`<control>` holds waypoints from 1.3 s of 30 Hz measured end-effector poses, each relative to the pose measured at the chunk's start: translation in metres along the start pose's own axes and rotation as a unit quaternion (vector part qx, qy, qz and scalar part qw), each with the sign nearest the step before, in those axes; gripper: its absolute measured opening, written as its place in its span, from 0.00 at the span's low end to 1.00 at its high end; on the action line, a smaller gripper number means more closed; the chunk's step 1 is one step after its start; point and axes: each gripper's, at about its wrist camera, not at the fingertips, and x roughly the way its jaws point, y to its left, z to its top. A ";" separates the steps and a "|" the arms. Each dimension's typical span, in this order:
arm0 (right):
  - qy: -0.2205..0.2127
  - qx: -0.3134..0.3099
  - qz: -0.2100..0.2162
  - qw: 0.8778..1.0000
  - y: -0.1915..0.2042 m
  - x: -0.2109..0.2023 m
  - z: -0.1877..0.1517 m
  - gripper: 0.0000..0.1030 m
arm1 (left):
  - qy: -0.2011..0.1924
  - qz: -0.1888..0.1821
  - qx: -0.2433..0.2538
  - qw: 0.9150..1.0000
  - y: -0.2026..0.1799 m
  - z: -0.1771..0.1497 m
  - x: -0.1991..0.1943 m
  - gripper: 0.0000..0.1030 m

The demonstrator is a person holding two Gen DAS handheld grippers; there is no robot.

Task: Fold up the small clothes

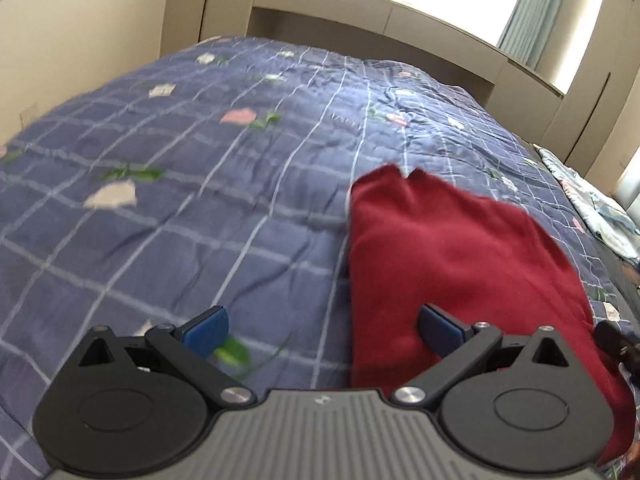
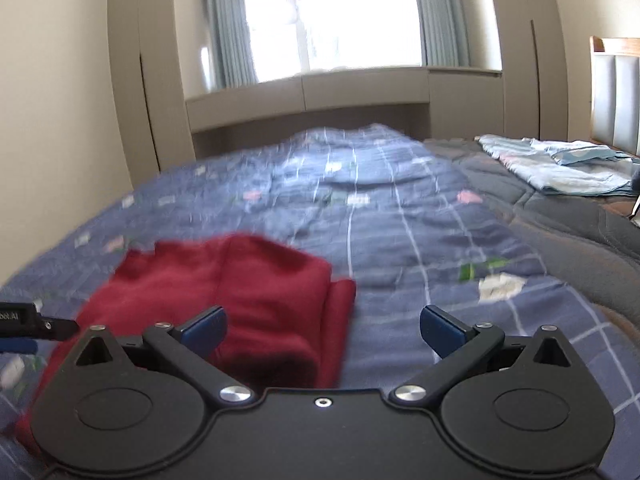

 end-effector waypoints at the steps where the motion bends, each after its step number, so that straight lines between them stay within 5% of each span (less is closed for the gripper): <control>1: 0.007 0.002 -0.004 1.000 -0.001 0.003 -0.003 0.99 | 0.000 -0.006 -0.008 1.000 0.003 -0.002 0.001 1.00; 17: 0.021 0.028 -0.006 0.999 -0.008 0.011 -0.010 0.99 | 0.012 0.007 -0.001 1.000 -0.001 0.003 -0.004 1.00; 26: -0.008 0.036 0.025 0.999 0.004 -0.042 -0.010 0.99 | 0.019 0.001 0.015 1.000 -0.001 -0.007 -0.033 1.00; 33: 0.056 -0.004 0.010 0.998 0.022 -0.041 -0.038 0.99 | 0.035 0.020 0.025 0.999 0.001 -0.031 -0.030 1.00; 39: 0.055 -0.008 0.008 0.998 0.023 -0.039 -0.044 0.99 | 0.048 0.026 0.033 0.998 -0.001 -0.031 -0.034 1.00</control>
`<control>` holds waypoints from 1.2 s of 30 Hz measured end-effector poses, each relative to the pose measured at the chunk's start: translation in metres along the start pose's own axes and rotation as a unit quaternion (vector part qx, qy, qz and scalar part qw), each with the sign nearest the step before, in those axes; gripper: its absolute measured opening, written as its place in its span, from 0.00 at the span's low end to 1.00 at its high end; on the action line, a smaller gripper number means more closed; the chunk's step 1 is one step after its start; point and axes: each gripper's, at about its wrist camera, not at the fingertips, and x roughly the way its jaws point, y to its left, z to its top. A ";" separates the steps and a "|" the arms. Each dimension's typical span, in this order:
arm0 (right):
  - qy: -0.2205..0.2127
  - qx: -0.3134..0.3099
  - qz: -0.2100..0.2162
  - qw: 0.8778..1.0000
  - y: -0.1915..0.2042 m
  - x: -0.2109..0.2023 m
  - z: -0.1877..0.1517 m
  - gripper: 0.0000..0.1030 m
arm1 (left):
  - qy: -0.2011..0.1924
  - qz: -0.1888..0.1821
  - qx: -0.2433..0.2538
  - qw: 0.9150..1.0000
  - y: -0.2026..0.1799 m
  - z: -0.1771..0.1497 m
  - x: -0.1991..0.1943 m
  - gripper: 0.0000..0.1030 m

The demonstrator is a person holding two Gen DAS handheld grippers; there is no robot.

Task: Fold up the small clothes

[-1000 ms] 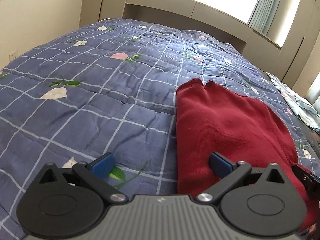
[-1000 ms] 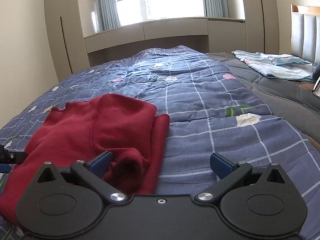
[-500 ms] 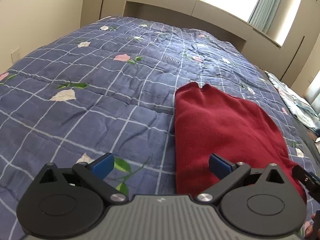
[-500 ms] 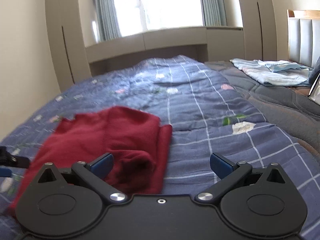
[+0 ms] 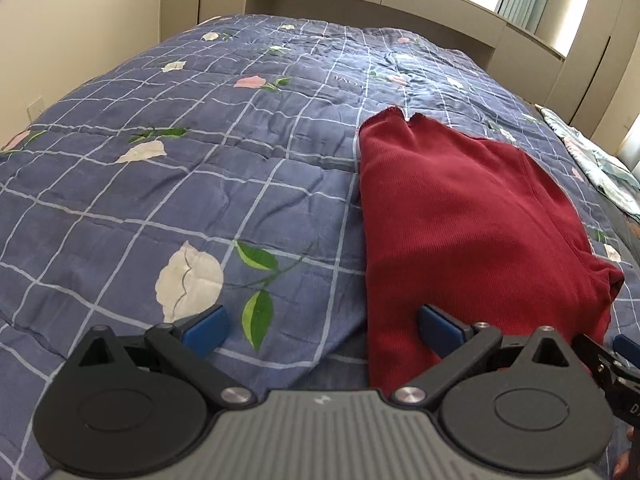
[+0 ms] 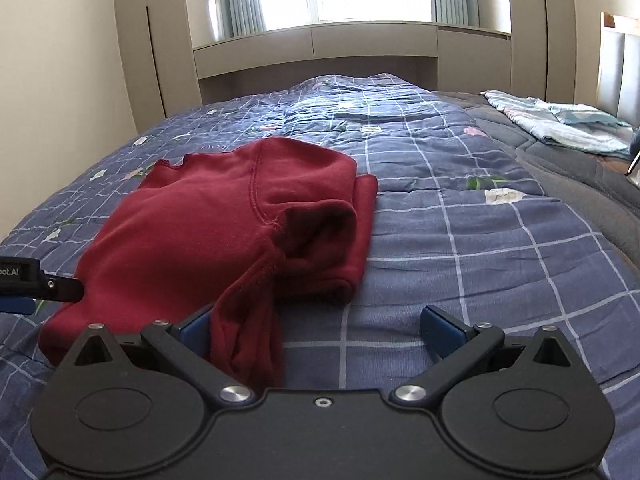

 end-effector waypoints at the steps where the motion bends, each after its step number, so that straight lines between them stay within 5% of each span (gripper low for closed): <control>1: 0.001 0.002 0.001 1.000 -0.001 0.000 -0.001 0.99 | 0.004 0.000 -0.001 1.000 0.000 0.000 0.000 1.00; 13: -0.004 0.015 0.004 1.000 0.000 -0.022 -0.002 0.99 | 0.028 0.016 -0.012 0.999 -0.003 0.004 -0.028 1.00; 17: -0.038 0.007 0.057 0.998 -0.009 -0.037 0.011 0.99 | 0.002 0.015 0.006 1.000 -0.006 0.012 -0.037 1.00; 28: -0.036 -0.009 0.096 0.995 -0.021 0.005 0.040 1.00 | -0.006 -0.010 0.015 1.000 -0.006 0.038 -0.002 1.00; 36: -0.034 0.025 0.077 0.996 -0.025 0.036 0.044 1.00 | -0.010 -0.105 -0.015 0.994 0.003 0.049 0.041 1.00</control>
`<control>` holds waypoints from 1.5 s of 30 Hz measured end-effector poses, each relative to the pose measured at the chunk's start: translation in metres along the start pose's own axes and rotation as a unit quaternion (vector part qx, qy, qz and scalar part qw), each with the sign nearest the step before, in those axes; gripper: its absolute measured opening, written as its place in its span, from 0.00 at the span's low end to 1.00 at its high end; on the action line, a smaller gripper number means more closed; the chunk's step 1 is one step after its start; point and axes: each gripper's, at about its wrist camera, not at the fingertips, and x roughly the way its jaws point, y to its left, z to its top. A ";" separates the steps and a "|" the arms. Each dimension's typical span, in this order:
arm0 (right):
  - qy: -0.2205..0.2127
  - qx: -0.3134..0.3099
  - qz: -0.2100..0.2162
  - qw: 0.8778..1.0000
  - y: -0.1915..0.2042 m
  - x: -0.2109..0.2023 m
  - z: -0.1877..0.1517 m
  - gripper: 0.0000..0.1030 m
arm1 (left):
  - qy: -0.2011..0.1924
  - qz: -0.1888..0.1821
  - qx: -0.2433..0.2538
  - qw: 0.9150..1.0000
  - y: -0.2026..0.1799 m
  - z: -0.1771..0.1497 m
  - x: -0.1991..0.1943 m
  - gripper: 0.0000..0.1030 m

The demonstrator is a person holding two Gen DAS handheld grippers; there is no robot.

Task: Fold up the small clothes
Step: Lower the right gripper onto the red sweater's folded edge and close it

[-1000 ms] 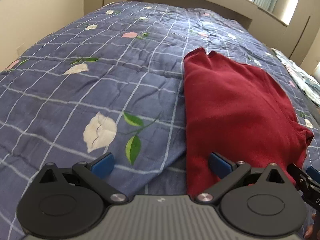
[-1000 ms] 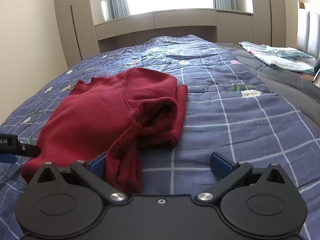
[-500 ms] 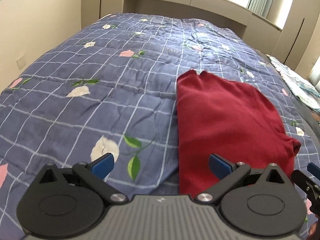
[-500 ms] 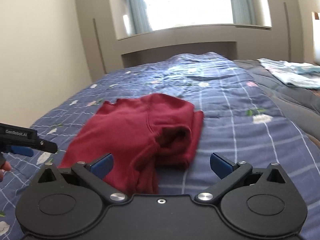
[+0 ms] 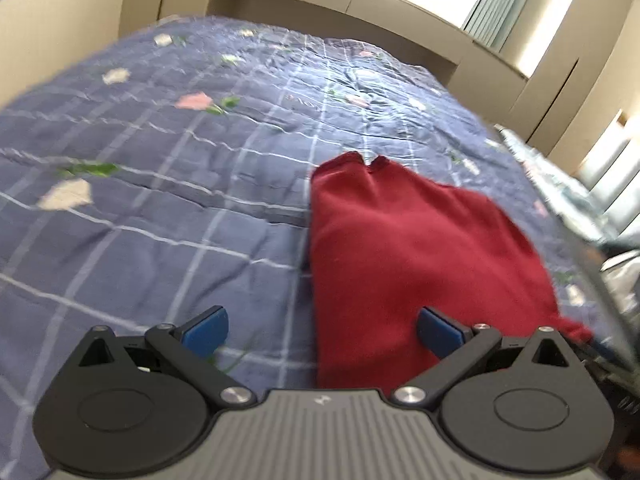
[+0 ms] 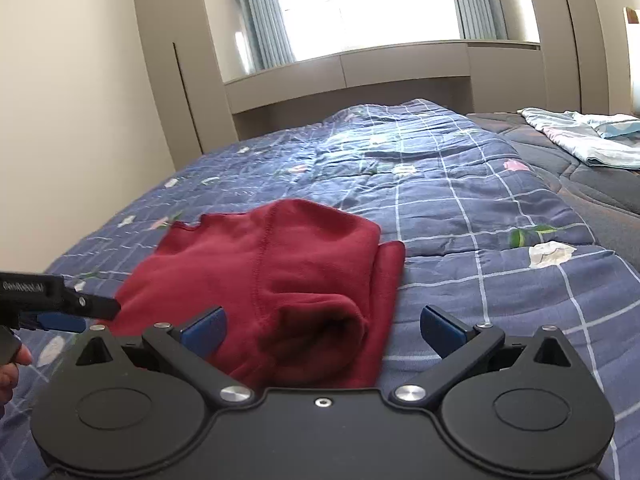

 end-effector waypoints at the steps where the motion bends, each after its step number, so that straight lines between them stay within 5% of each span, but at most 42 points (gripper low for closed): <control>1: 0.005 0.009 0.003 1.000 -0.003 0.003 0.000 1.00 | 0.002 -0.011 -0.008 1.000 0.003 0.002 0.005 1.00; 8: 0.028 0.089 0.037 0.995 -0.026 0.009 0.001 1.00 | -0.001 -0.037 0.026 0.999 0.003 0.011 0.020 1.00; 12: 0.071 0.126 0.105 0.984 -0.038 0.014 0.006 1.00 | 0.028 -0.064 0.027 0.997 0.012 0.019 0.024 1.00; 19: 0.097 0.196 0.136 0.966 -0.056 0.024 0.020 1.00 | 0.059 -0.089 0.025 0.994 0.016 0.027 0.029 1.00; 23: 0.087 0.230 0.125 0.961 -0.057 0.028 0.024 1.00 | 0.063 -0.090 0.030 0.993 0.009 0.027 0.029 1.00; 27: 0.090 0.196 0.054 0.975 -0.041 0.032 0.026 0.82 | 0.083 -0.073 0.034 0.993 0.007 0.029 0.033 0.99; 33: 0.088 0.182 0.031 0.979 -0.028 0.028 0.023 0.65 | 0.103 -0.069 0.005 0.992 0.013 0.038 0.033 0.87; 45: 0.075 0.187 0.023 0.979 -0.017 0.022 0.028 0.29 | 0.125 -0.060 -0.031 0.990 -0.004 0.044 0.031 0.38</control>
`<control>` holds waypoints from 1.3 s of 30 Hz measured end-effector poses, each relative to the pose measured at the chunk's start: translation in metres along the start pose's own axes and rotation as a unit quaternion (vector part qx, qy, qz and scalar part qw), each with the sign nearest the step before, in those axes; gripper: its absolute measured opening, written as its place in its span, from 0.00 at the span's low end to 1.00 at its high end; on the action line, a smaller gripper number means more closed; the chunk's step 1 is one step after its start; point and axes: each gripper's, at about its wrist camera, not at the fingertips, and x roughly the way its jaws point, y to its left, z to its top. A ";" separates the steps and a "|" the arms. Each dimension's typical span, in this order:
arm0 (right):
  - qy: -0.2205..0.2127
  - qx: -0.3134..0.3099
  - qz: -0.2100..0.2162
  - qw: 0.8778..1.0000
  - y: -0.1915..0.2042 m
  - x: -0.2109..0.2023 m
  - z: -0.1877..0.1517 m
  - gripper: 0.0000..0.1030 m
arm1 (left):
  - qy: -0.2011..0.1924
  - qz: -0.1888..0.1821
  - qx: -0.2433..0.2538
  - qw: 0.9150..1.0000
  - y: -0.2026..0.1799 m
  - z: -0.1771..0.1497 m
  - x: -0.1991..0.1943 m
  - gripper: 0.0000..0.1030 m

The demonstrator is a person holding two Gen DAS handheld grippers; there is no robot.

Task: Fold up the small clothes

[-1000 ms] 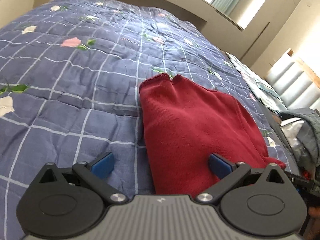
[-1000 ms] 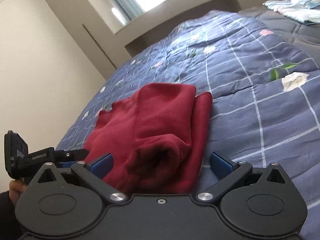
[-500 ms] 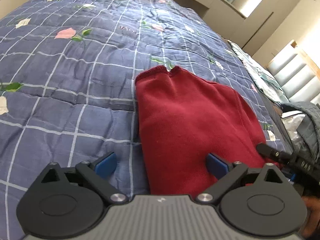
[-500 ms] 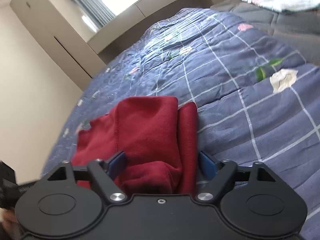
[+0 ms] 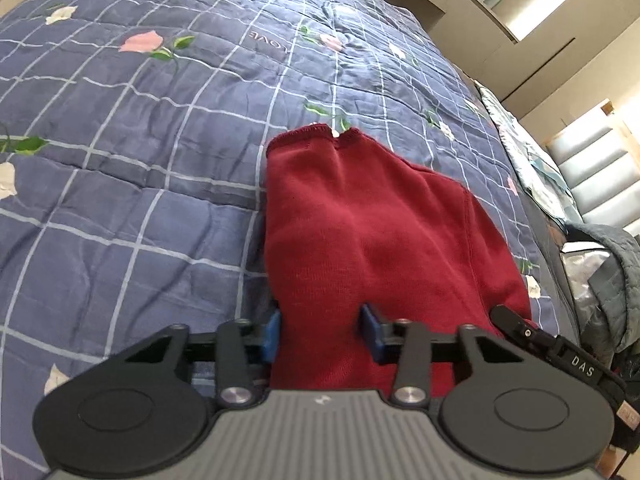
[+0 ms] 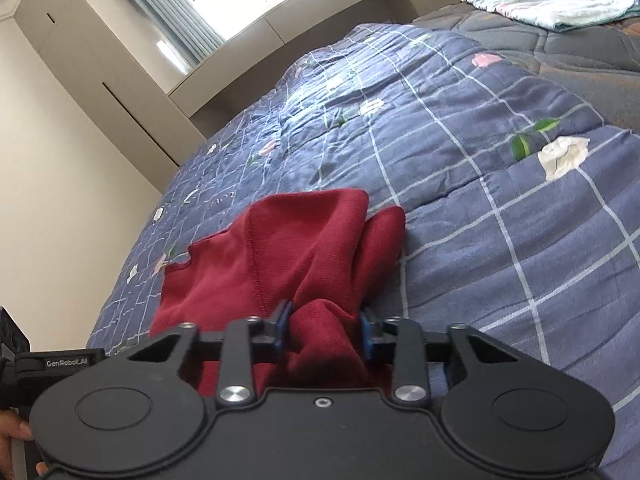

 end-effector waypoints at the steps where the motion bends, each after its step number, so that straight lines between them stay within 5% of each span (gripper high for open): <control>1: -0.002 -0.005 -0.002 1.000 0.003 -0.002 0.000 0.26 | -0.001 0.000 -0.003 1.000 -0.001 0.001 -0.002 0.33; 5: -0.011 -0.015 -0.004 1.000 0.013 -0.010 0.003 0.22 | -0.007 0.000 -0.006 1.000 -0.007 0.004 -0.012 0.26; 19: -0.025 -0.051 0.027 0.998 0.055 -0.039 0.008 0.19 | -0.033 -0.001 0.006 0.999 -0.018 0.008 -0.060 0.25; 39: 0.029 -0.064 0.091 0.993 0.161 -0.023 -0.040 0.19 | -0.054 0.031 -0.038 0.997 0.082 -0.001 -0.152 0.25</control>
